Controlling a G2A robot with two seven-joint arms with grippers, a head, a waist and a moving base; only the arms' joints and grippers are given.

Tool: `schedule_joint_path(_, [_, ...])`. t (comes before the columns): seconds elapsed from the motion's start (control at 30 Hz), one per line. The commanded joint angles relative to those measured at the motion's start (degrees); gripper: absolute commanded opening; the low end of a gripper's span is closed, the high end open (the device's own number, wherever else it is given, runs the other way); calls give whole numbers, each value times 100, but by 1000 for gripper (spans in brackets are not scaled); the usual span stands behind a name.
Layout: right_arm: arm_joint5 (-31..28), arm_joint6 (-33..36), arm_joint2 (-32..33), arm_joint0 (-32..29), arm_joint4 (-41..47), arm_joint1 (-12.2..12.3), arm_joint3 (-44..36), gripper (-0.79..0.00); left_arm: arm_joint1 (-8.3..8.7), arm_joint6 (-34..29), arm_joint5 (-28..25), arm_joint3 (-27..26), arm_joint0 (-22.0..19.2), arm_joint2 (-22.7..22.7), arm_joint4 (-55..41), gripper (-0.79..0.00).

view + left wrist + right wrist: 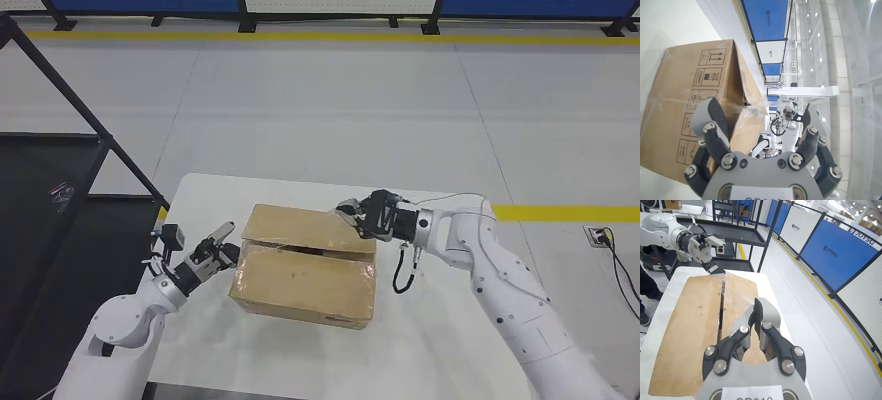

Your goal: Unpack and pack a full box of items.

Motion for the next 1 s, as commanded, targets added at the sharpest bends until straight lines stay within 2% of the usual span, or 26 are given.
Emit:
schedule_joint_path(0.0, [65, 16, 26, -52, -14, 9, -129, -785, -1, -30, 1, -21, 16, 31, 6, 0])
schedule_joint_path(0.53, [605, 211, 270, -476, -16, 71, -1277, -785, -22, -254, -9, -167, 31, 326, 54, 0])
schedule_joint_path(0.97, [907, 212, 401, -782, -40, 100, -1964, -785, -74, -297, -23, -283, -29, 753, 217, 0])
